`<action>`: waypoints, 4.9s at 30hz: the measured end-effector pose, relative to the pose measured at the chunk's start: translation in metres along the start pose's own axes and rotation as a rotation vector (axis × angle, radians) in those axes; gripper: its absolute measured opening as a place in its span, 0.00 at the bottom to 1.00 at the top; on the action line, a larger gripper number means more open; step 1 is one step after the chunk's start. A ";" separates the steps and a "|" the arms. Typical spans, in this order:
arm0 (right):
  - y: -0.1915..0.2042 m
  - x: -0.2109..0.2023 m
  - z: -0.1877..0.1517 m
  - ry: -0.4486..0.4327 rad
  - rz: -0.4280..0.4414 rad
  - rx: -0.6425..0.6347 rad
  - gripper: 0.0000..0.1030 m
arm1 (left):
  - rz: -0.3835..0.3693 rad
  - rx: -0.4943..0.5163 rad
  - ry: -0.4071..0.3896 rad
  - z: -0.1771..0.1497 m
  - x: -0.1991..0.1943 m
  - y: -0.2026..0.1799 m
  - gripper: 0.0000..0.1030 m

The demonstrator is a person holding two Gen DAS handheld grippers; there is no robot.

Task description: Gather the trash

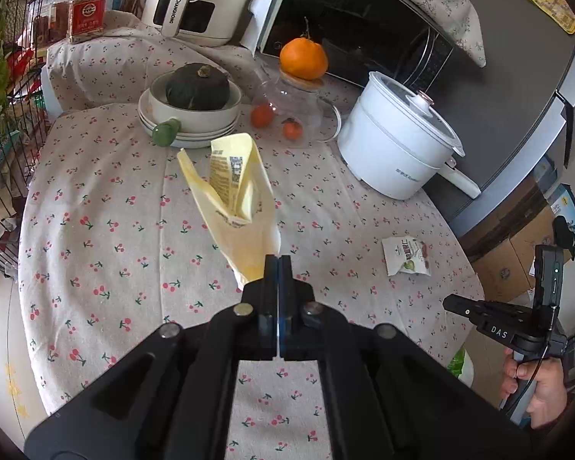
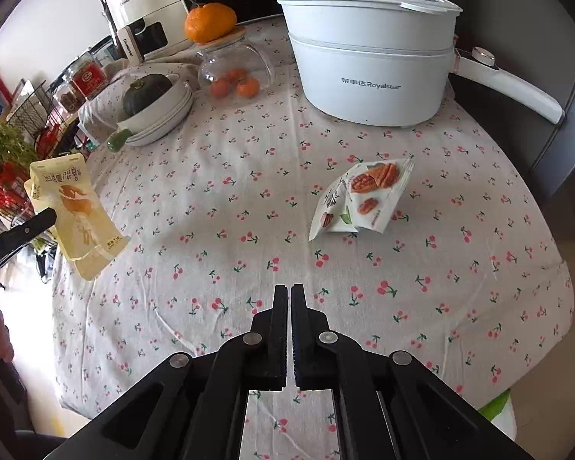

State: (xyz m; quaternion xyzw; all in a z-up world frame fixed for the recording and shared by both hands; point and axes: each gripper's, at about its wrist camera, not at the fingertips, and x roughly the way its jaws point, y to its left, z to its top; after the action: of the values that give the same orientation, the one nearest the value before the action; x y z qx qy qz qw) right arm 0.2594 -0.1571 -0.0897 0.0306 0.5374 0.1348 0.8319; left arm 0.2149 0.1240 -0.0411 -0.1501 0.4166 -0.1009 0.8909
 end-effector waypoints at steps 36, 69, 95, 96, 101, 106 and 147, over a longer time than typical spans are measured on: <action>-0.058 0.098 0.060 0.024 -0.115 -0.092 0.13 | -0.054 0.126 0.081 -0.032 0.003 -0.041 0.00; -0.142 -0.129 -0.144 -0.035 -0.136 0.207 0.07 | -0.486 0.396 0.186 -0.117 -0.025 -0.208 0.00; -0.198 -0.123 -0.181 0.062 -0.173 0.310 0.09 | -0.377 0.583 0.413 -0.167 0.059 -0.263 0.37; -0.196 -0.121 -0.181 0.069 -0.178 0.307 0.09 | -0.376 0.576 0.404 -0.165 0.057 -0.261 0.39; -0.198 -0.107 -0.181 0.127 -0.192 0.327 0.10 | -0.359 0.557 0.372 -0.156 0.050 -0.248 0.54; -0.195 -0.095 -0.180 0.155 -0.170 0.336 0.10 | -0.336 0.541 0.360 -0.152 0.042 -0.234 0.61; -0.029 -0.208 -0.241 -0.360 -0.423 0.136 1.00 | 0.137 0.372 -0.035 -0.204 -0.104 -0.187 0.99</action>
State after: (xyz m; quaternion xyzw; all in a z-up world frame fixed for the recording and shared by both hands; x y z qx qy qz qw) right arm -0.0325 -0.2615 -0.0124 -0.0031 0.3832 -0.0858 0.9197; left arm -0.0187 -0.0569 -0.0251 0.0441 0.3846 -0.1124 0.9152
